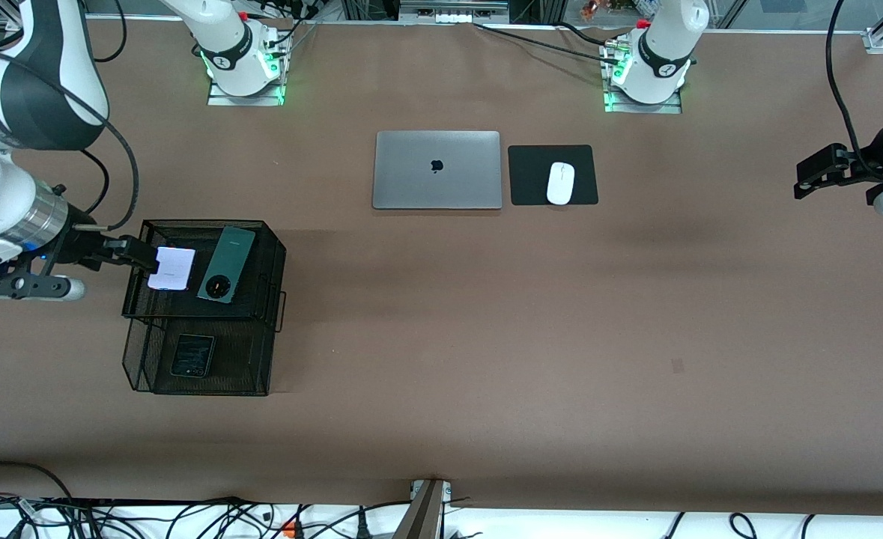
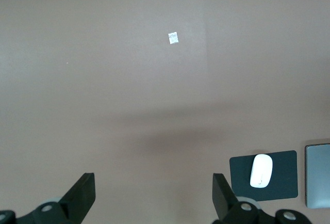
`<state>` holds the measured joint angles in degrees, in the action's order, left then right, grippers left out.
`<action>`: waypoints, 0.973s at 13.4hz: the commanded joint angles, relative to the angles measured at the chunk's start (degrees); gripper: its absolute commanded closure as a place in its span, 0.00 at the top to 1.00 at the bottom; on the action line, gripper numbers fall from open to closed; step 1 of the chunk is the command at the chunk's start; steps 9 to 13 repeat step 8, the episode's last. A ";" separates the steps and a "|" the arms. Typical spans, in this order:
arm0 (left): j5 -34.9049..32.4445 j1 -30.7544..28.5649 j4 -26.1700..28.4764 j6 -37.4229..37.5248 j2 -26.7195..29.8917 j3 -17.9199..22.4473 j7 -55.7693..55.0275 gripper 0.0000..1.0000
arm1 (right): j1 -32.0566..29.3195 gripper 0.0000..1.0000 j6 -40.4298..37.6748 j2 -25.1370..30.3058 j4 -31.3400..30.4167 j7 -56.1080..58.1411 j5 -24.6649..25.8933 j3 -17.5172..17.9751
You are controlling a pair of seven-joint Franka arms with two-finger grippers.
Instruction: Place phones with both arms
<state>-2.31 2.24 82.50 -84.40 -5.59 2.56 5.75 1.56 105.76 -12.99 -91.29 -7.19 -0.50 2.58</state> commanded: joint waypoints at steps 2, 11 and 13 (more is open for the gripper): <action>1.17 0.14 -0.23 0.03 0.49 0.07 -0.13 1.00 | -4.20 1.00 0.60 1.84 -2.40 -3.08 0.68 4.54; 1.17 0.14 -0.23 0.03 0.49 0.07 -0.13 1.00 | -4.45 1.00 -0.55 0.69 -1.43 -3.98 0.32 4.37; 1.17 0.14 -0.23 0.03 0.49 0.07 -0.13 1.00 | -4.45 1.00 -0.55 0.69 -1.43 -3.98 0.32 4.37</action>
